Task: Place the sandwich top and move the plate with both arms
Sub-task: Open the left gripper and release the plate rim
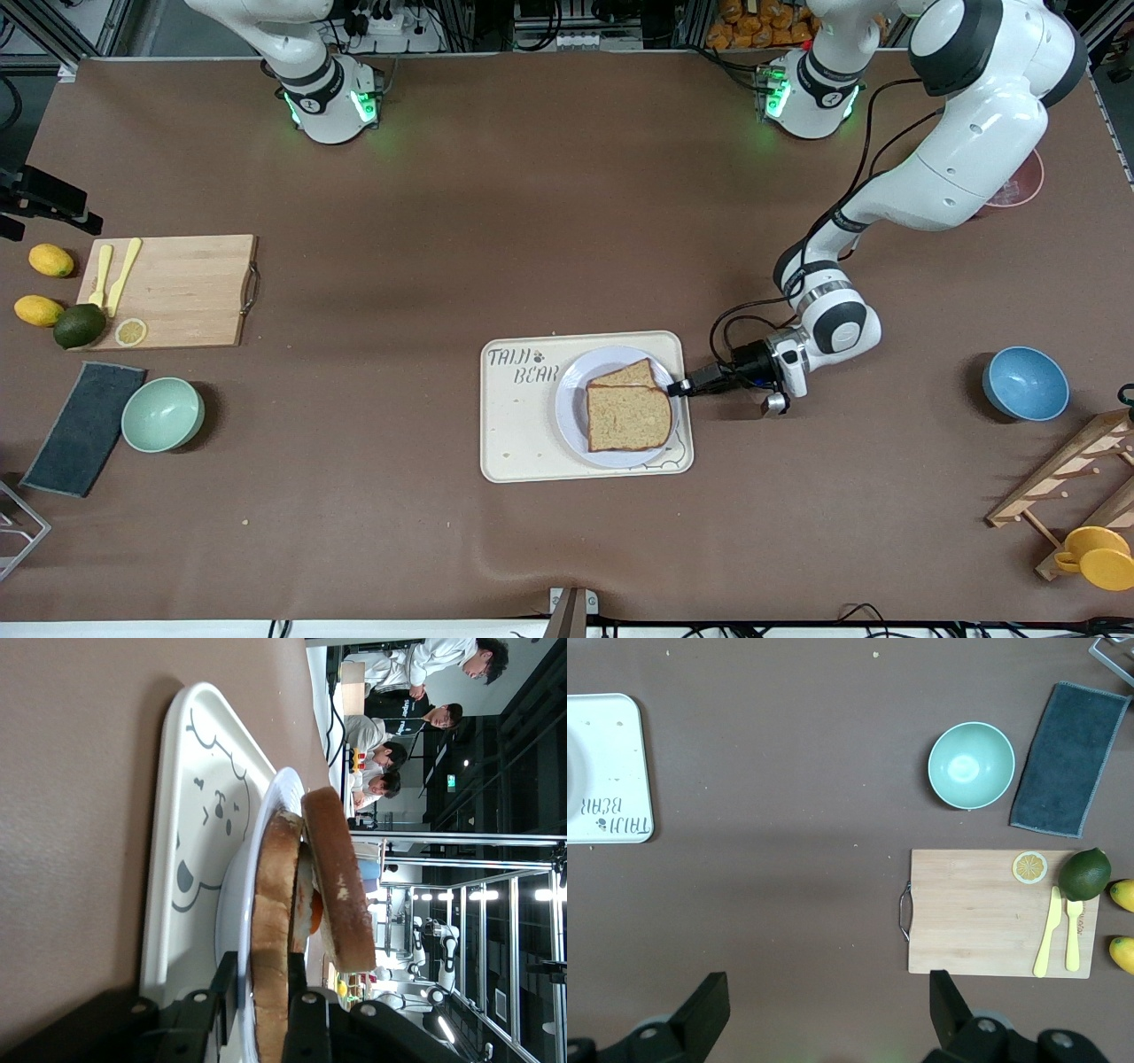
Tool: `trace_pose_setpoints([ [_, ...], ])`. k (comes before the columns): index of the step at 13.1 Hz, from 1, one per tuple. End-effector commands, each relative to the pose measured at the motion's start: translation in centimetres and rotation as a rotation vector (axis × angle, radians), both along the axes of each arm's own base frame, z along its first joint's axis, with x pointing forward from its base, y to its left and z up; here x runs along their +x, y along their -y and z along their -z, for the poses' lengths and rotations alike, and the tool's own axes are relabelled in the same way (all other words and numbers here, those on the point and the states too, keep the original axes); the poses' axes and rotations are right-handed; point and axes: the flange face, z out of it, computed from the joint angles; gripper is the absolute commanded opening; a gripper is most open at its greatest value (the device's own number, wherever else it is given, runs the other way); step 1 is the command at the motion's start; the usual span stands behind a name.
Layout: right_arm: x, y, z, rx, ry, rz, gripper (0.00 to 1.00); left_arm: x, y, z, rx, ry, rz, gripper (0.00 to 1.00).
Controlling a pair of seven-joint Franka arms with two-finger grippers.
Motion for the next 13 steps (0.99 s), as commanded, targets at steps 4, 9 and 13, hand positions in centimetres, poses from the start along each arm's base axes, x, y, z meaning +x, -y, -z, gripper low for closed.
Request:
trace_pose_setpoints([
  [4,0.0,-0.1,0.5,-0.017,-0.007,0.013,1.00,-1.7,-4.5,1.4,0.054,-0.023,0.026,0.25],
  [9,0.0,-0.3,0.5,-0.017,-0.008,0.008,1.00,-1.4,-6.1,-3.6,0.088,-0.001,0.028,0.19],
  [13,0.2,-0.2,0.9,-0.018,-0.016,0.005,1.00,1.1,-7.1,-13.9,0.192,-0.066,0.102,0.18],
])
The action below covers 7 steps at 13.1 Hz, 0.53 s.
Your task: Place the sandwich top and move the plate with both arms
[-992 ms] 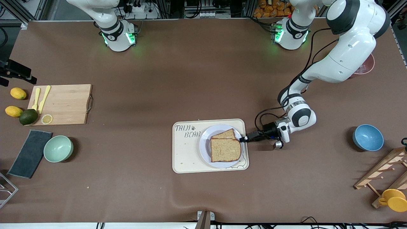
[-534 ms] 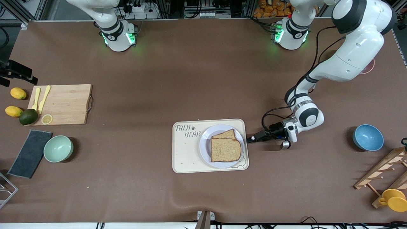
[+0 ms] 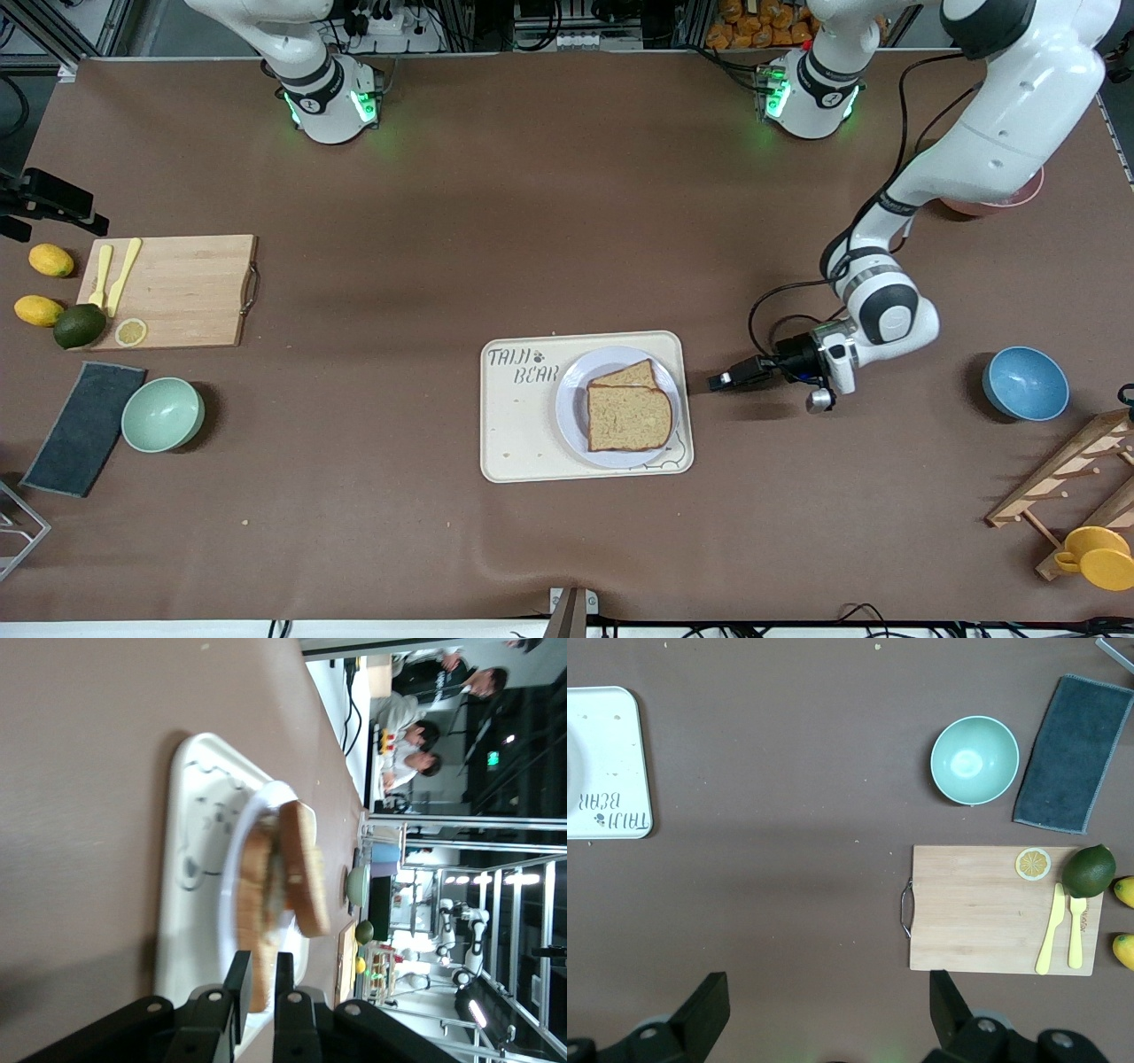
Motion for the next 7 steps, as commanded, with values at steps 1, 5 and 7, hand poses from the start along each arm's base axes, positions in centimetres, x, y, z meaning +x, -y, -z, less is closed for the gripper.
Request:
trace_pose_setpoints([
  [1,0.2,0.0,0.2,-0.019,-0.001,0.006,1.00,0.3,-1.1,-7.8,0.128,-0.030,0.049,0.18],
  [5,0.2,0.1,0.3,-0.019,-0.001,0.006,1.00,1.8,-3.2,-14.9,0.398,-0.089,0.112,0.18],
  [7,0.2,0.0,0.3,-0.017,-0.004,0.006,1.00,1.9,-3.7,-18.8,0.595,-0.060,0.177,0.19],
])
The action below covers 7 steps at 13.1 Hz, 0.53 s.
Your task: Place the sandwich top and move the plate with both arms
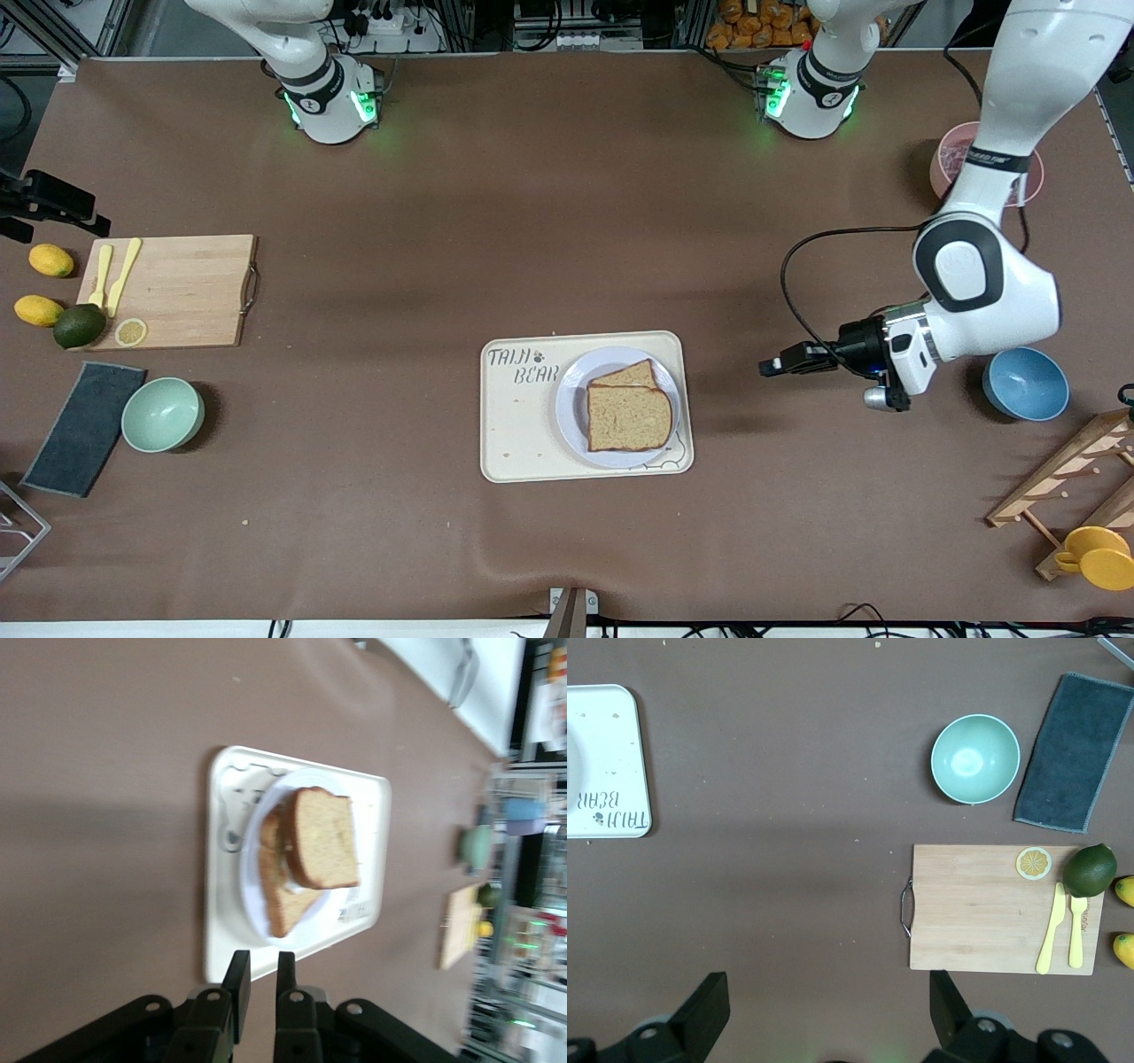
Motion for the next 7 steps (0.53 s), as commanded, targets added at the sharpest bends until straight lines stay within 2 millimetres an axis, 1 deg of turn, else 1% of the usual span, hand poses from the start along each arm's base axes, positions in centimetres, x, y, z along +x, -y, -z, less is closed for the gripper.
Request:
trace_pose_setpoints([
  [1,0.2,0.1,0.1,-0.019,0.002,0.005,1.00,-0.1,-0.8,-5.3,0.247,0.001,0.080,0.20],
  [2,0.2,0.0,0.2,-0.017,-0.001,0.005,1.00,0.4,-1.3,-7.5,0.345,-0.016,0.114,0.21],
  [3,0.2,0.0,0.2,-0.017,0.000,0.005,1.00,0.9,-1.7,-10.3,0.438,-0.035,0.150,0.22],
  [5,0.2,0.0,0.2,-0.019,0.000,0.003,1.00,1.2,-2.4,-15.4,0.583,-0.063,0.213,0.23],
  [6,0.2,0.1,0.2,-0.019,0.000,0.005,1.00,1.1,-2.7,-17.7,0.646,-0.075,0.246,0.35],
  [7,0.2,0.0,0.2,-0.019,0.000,0.003,1.00,0.9,-3.3,-19.1,0.697,-0.086,0.261,0.54],
])
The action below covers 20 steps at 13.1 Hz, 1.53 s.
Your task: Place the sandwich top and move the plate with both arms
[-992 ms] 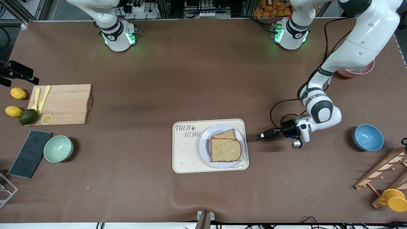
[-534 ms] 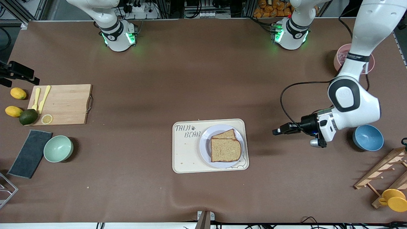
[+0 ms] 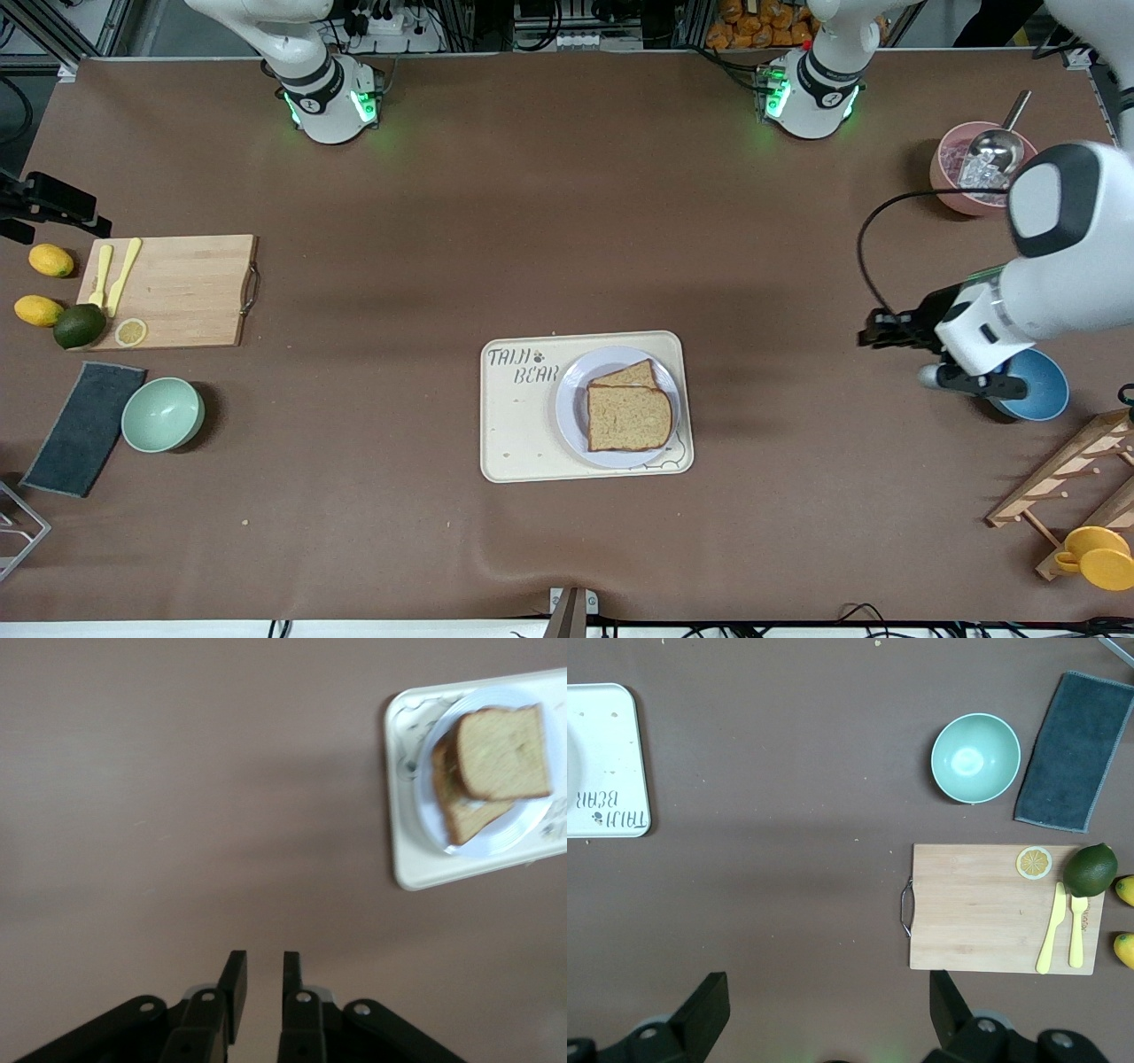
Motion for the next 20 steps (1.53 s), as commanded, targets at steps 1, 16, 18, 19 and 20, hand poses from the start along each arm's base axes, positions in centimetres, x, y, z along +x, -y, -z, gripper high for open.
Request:
trace_pose_setpoints([
  [1,0.1,-0.1,0.0,-0.017,0.004,0.003,1.00,-0.1,-1.3,-3.5,0.139,-0.021,0.032,1.00],
  [16,0.1,-0.1,0.0,-0.017,0.004,0.003,1.00,-7.0,-7.6,-17.9,0.237,0.153,-0.148,1.00],
  [18,0.1,0.0,0.0,-0.017,0.003,0.005,1.00,-8.9,-6.6,-17.9,0.230,0.140,-0.150,1.00],
  [19,0.1,-0.1,0.0,-0.017,0.005,0.003,1.00,-8.9,-6.9,-17.9,0.227,0.139,-0.156,1.00],
  [20,0.1,-0.1,0.0,-0.017,0.004,0.003,1.00,-8.9,-7.1,-17.6,0.220,0.131,-0.158,1.00],
])
